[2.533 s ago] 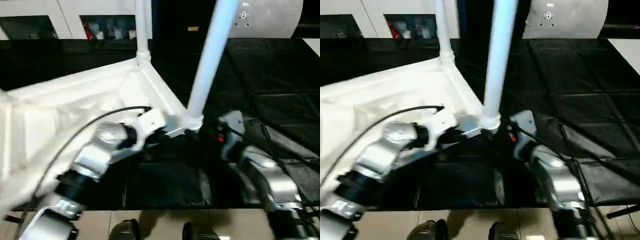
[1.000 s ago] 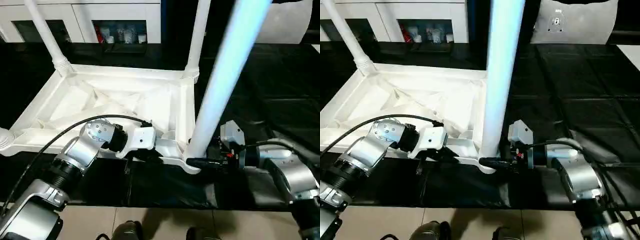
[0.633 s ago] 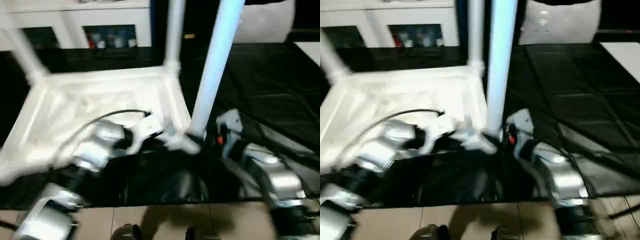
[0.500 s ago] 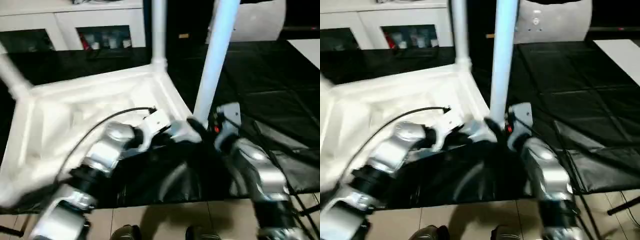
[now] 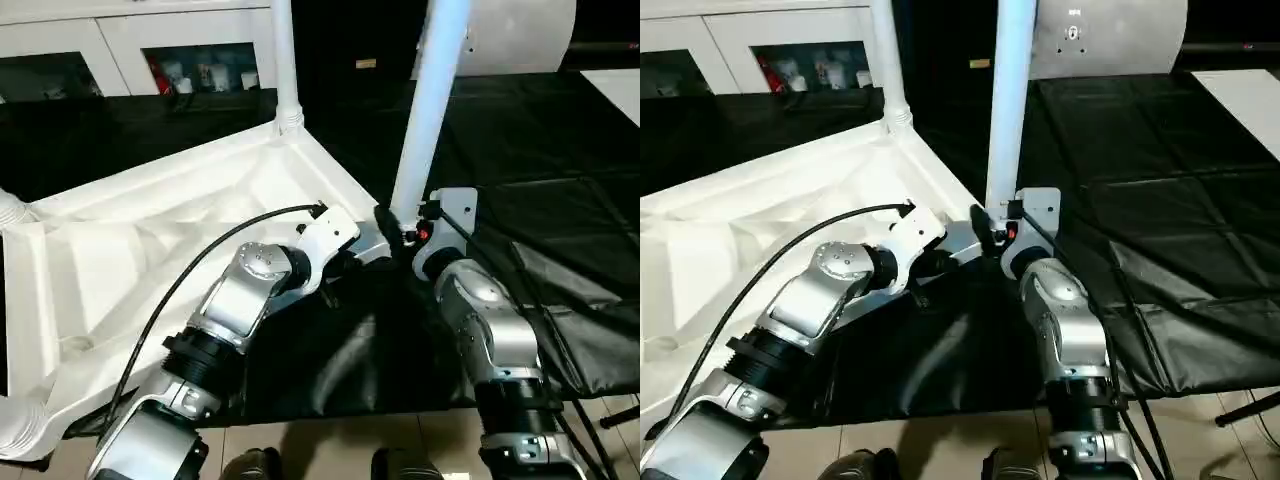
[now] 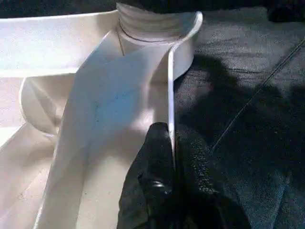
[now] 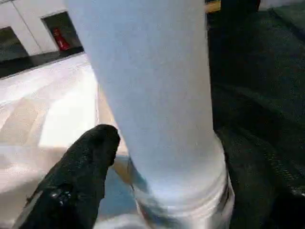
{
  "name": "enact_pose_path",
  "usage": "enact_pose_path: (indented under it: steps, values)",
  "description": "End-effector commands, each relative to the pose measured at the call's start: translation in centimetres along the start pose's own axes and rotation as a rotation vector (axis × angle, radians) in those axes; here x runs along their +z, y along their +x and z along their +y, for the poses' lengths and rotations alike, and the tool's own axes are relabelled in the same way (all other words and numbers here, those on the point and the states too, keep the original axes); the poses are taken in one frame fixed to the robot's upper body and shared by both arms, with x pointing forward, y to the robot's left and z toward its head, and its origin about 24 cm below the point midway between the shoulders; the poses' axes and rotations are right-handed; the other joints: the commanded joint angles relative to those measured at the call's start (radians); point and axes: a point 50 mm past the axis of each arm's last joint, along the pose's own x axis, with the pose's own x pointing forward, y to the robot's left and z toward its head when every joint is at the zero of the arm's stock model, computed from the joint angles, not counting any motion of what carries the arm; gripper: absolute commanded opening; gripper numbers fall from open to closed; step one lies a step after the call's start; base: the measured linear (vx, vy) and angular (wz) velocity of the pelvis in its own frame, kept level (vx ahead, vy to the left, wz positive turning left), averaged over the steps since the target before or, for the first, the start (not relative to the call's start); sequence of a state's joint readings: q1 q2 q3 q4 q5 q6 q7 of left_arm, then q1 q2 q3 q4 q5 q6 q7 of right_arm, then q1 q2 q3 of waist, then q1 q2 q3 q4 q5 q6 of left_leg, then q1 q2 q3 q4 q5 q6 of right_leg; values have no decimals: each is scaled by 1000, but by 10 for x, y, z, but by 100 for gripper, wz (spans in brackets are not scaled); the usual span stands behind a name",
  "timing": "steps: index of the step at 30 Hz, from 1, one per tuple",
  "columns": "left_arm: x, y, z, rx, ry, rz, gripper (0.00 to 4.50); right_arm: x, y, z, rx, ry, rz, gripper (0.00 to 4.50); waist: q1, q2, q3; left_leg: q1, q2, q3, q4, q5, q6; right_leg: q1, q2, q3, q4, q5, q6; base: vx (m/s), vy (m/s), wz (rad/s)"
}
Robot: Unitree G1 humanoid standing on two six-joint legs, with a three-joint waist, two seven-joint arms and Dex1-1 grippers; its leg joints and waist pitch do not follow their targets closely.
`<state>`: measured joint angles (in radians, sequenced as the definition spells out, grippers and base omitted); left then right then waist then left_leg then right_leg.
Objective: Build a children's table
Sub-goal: Rotate leg to tighten
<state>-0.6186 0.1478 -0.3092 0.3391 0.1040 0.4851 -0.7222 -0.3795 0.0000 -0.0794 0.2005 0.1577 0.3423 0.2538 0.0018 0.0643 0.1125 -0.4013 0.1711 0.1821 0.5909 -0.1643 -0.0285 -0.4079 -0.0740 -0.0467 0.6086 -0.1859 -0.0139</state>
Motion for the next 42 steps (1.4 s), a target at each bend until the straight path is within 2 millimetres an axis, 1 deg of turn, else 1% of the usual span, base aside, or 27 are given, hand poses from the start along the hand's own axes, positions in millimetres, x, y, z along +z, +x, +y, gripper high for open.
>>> enact_pose_path:
  steps: [1, 4, 6, 9, 10, 11, 12, 13, 17, 18, 19, 20, 21, 22, 23, 24, 25, 27, 28, 31, 32, 33, 35, 37, 38, 39, 42]
  values:
    - [20, -7, 2, 7, 78, -81, 0, -20, -1, 14, 86, 39, 87, 407, 5, 9, -74, 23, 48, -26, -75, -265, 42, 51, -63, 38, -81, -181, -243, 0, 0, 0]
    - [14, -12, 5, -7, 87, -60, 0, -17, -9, 6, 128, 11, 77, 437, 4, 5, -73, 22, 47, -26, -74, -259, 38, 51, -64, 39, -82, -179, -241, 0, 0, 0]
    - [9, -15, 7, -23, 105, -46, 0, -14, -17, 2, 182, -32, 59, 449, 6, 6, -74, 21, 48, -24, -72, -247, 47, 52, -65, 41, -81, -169, -238, 0, 0, 0]
    - [3, -19, 9, -41, 120, -37, 0, -11, -26, -4, 235, -81, 48, 449, 12, 6, -77, 21, 49, -25, -71, -217, 59, 55, -64, 40, -77, -121, -243, 0, 0, 0]
    - [-4, -24, 10, -78, 134, -18, 0, -6, -37, -10, 326, -132, 40, 449, 10, 4, -75, 19, 49, -24, -72, -222, 66, 54, -64, 40, -78, -119, -250, 0, 0, 0]
    - [-4, -24, 10, -78, 134, -18, 0, -6, -37, -10, 326, -132, 40, 449, 13, 3, -75, 19, 50, -24, -71, -223, 71, 56, -65, 40, -77, -124, -247, 0, 0, 0]
    - [-9, -28, 11, -113, 155, -2, 0, -2, -46, -15, 401, -182, 42, 449, 13, 2, -74, 19, 50, -25, -72, -222, 73, 57, -66, 40, -77, -127, -248, 0, 0, 0]
    - [-12, -31, 11, -135, 166, 10, 0, 0, -52, -18, 450, -216, 50, 449, 13, 0, -72, 19, 51, -24, -71, -227, 82, 55, -67, 41, -80, -146, -245, 0, 0, 0]
    - [-22, -44, 8, -297, 256, 55, 0, 10, -62, -31, 556, -338, 91, 449, 14, -7, -71, 22, 52, -23, -72, -239, 85, 51, -69, 42, -85, -210, -240, 0, 0, 0]
    - [-22, -44, 8, -297, 256, 55, 0, 10, -62, -31, 556, -338, 91, 449, 14, -4, -68, 24, 54, -23, -74, -241, 82, 48, -68, 43, -85, -221, -241, 0, 0, 0]
    - [-25, -49, 7, -367, 296, 80, 0, 14, -63, -34, 590, -391, 106, 449, 14, -10, -69, 23, 53, -22, -73, -241, 82, 48, -68, 42, -86, -224, -241, 0, 0, 0]
    - [-26, -51, 7, -389, 310, 85, 0, 15, -63, -34, 605, -409, 112, 449, 18, -4, -71, 26, 55, -24, -73, -241, 80, 47, -70, 42, -84, -232, -241, 0, 0, 0]
    - [-27, -52, 7, -408, 324, 101, 0, 15, -63, -35, 632, -432, 129, 449, 18, -5, -70, 26, 55, -22, -73, -241, 81, 45, -69, 43, -85, -230, -241, 0, 0, 0]
    - [-30, -54, 8, -434, 350, 127, 0, 15, -63, -36, 666, -470, 159, 449, 23, -10, -74, 27, 56, -22, -71, -226, 82, 47, -68, 42, -79, -214, -248, 0, 0, 0]
    - [-32, -55, 9, -440, 366, 145, 0, 14, -62, -36, 686, -491, 177, 449, 27, -11, -75, 28, 56, -20, -70, -220, 84, 47, -70, 43, -81, -208, -249, 0, 0, 0]
    - [-32, -56, 10, -450, 388, 158, 0, 12, -61, -35, 726, -508, 196, 449, 32, -7, -75, 32, 57, -19, -69, -217, 83, 44, -69, 44, -78, -199, -254, 0, 0, 0]
    - [-32, -56, 11, -453, 393, 160, 0, 12, -60, -34, 742, -509, 200, 449, 32, -16, -75, 30, 57, -17, -69, -216, 84, 44, -68, 44, -79, -197, -256, 0, 0, 0]
    - [-31, -56, 11, -475, 413, 159, 0, 10, -59, -32, 791, -532, 217, 449, 39, -14, -77, 29, 57, -18, -67, -202, 87, 46, -71, 43, -75, -186, -260, 0, 0, 0]
    - [-29, -57, 11, -485, 419, 155, 0, 9, -58, -31, 812, -532, 226, 449, 40, -19, -79, 28, 57, -17, -67, -191, 90, 48, -71, 43, -73, -172, -261, 0, 0, 0]
    - [-27, -57, 10, -507, 428, 145, 0, 9, -56, -30, 843, -519, 234, 449, 43, -18, -82, 27, 57, -17, -64, -172, 100, 50, -71, 42, -69, -144, -271, 0, 0, 0]
    - [-25, -58, 8, -528, 438, 137, 0, 10, -54, -28, 870, -507, 234, 421, 44, -23, -82, 26, 57, -16, -63, -163, 107, 51, -71, 42, -68, -139, -273, 0, 0, 0]
    - [-24, -58, 7, -538, 444, 133, 0, 10, -53, -27, 883, -501, 235, 421, 45, -22, -83, 25, 56, -17, -62, -159, 109, 52, -72, 42, -66, -138, -274, 0, 0, 0]
    - [-24, -57, 5, -564, 456, 127, 0, 11, -51, -26, 915, -496, 237, 410, 47, -26, -81, 27, 57, -14, -62, -161, 112, 49, -72, 42, -69, -163, -270, 0, 0, 0]
    - [-24, -57, 4, -571, 458, 125, 0, 11, -50, -25, 931, -492, 238, 376, 51, -25, -81, 28, 58, -14, -61, -163, 108, 47, -71, 42, -68, -173, -269, 0, 0, 0]
    - [-24, -56, 4, -577, 460, 124, 0, 11, -49, -24, 944, -489, 237, 371, 53, -24, -81, 29, 59, -14, -62, -167, 106, 46, -71, 43, -69, -178, -267, 0, 0, 0]
    - [-24, -56, 3, -581, 462, 123, 0, 12, -48, -23, 959, -484, 236, 367, 54, -28, -81, 28, 59, -14, -62, -172, 103, 47, -71, 43, -69, -183, -266, 0, 0, 0]
    - [-25, -55, 2, -586, 461, 122, 0, 12, -47, -22, 997, -462, 248, 344, 55, -29, -83, 27, 59, -15, -61, -165, 103, 48, -71, 42, -66, -175, -266, 0, 0, 0]
